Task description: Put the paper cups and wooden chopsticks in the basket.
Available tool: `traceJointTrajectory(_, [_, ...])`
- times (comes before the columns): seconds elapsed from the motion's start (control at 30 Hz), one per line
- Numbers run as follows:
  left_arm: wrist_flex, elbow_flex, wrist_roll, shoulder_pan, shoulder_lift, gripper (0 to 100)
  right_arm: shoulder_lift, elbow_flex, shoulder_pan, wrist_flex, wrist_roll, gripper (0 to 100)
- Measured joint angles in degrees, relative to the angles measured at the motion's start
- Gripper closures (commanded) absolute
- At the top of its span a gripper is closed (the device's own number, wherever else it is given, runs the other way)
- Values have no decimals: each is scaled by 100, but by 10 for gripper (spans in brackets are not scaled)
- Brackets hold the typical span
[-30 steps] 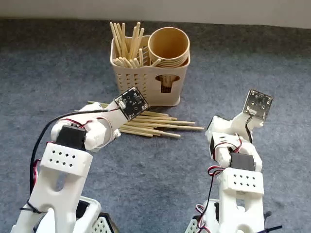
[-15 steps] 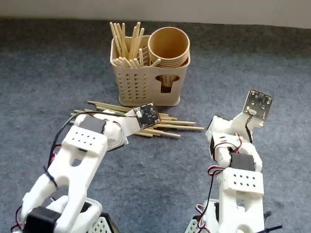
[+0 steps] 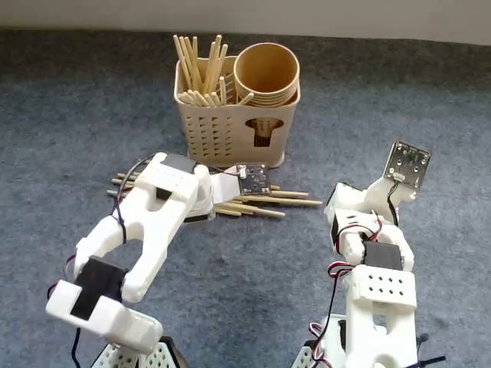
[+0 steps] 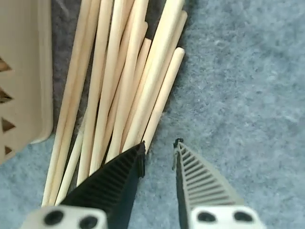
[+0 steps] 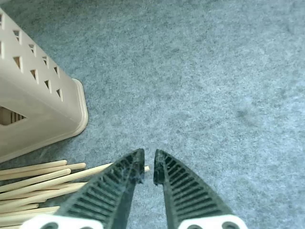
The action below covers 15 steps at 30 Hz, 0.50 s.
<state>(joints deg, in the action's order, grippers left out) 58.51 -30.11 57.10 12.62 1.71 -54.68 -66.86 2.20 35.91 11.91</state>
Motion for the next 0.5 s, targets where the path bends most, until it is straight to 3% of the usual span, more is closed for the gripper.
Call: traceJointTrajectory(0.5, [255,501,44,9,879,947,0,0,0,0,0,950])
